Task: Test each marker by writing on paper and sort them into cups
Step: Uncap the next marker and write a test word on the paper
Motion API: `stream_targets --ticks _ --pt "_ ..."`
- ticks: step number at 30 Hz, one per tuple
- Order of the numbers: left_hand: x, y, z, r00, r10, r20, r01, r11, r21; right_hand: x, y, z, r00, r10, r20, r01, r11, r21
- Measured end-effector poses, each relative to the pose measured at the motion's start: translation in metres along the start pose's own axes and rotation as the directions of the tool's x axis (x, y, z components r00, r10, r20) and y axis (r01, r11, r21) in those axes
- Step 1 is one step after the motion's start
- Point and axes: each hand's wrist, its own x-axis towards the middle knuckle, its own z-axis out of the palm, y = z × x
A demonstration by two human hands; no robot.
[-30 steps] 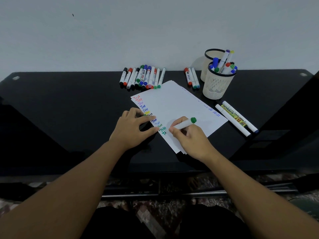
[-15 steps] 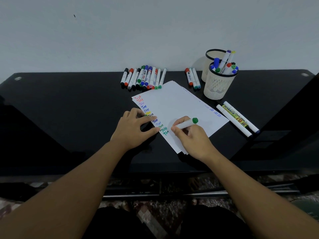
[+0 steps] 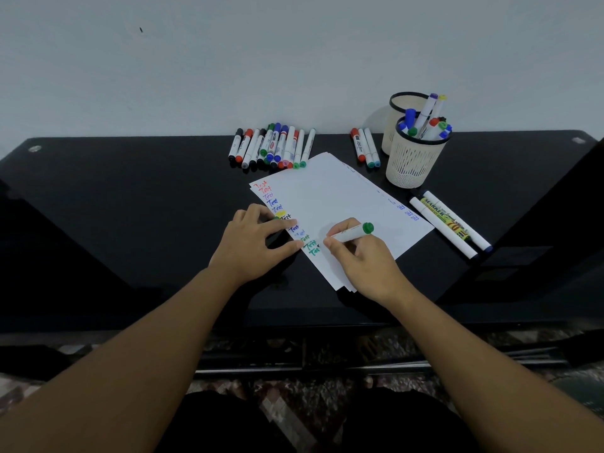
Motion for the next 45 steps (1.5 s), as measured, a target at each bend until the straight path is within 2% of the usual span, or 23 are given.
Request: stream_targets --ticks 12,14,17,20,23,25,27,30,32,35,38,40,45 --pt "-0.001 0.002 -0.002 1.000 0.001 0.010 -0.001 1.000 0.000 -0.001 -0.002 -0.001 1.000 -0.003 -0.013 0.002 1.000 -0.007" --pt "-0.002 0.002 -0.002 1.000 -0.004 0.009 0.004 1.000 -0.012 0.000 -0.002 -0.003 0.999 0.003 -0.052 0.000 0.998 0.062" --pt "-0.004 0.003 -0.005 1.000 0.006 -0.030 -0.008 0.996 -0.094 -0.001 -0.003 -0.006 0.996 0.035 -0.080 -0.018 0.978 0.206" --pt "-0.005 0.003 -0.007 0.995 -0.053 -0.088 0.032 0.974 -0.224 -0.002 -0.003 -0.006 0.997 0.035 -0.066 -0.020 0.976 0.217" --pt "-0.004 -0.001 -0.005 0.981 -0.143 -0.132 0.118 0.976 -0.182 0.000 -0.002 -0.009 0.998 0.045 0.050 -0.054 0.980 0.192" --pt "-0.003 -0.003 -0.003 0.983 -0.148 -0.111 0.130 0.980 -0.151 0.005 0.000 -0.014 0.982 0.062 0.178 -0.093 0.981 0.170" --pt "-0.003 -0.005 -0.002 0.988 -0.125 -0.096 0.110 0.983 -0.147 0.009 -0.002 -0.018 0.967 0.097 0.235 -0.148 0.967 0.210" --pt "-0.003 -0.005 -0.004 0.989 -0.092 -0.112 0.073 0.983 -0.167 0.016 -0.008 -0.025 0.986 0.126 0.111 -0.154 0.939 0.306" --pt "-0.002 -0.003 -0.007 0.988 -0.088 -0.128 0.059 0.975 -0.213 0.018 -0.015 -0.027 0.989 0.140 0.044 -0.147 0.942 0.301" --pt "-0.004 0.000 -0.011 0.982 -0.079 -0.173 0.028 0.960 -0.278 0.022 -0.022 -0.029 0.989 0.086 0.120 -0.105 0.981 0.165" --pt "-0.007 0.004 -0.012 0.976 -0.087 -0.200 0.019 0.948 -0.317 0.029 -0.026 -0.025 0.966 0.047 0.254 0.011 0.975 -0.223" --pt "-0.008 0.004 -0.013 0.976 -0.071 -0.207 0.004 0.952 -0.306 0.036 -0.030 -0.021 0.967 0.034 0.253 0.072 0.915 -0.397" --pt "-0.008 0.004 -0.012 0.980 -0.026 -0.199 -0.030 0.962 -0.270 0.048 -0.030 -0.017 0.979 -0.020 0.201 0.114 0.878 -0.465"
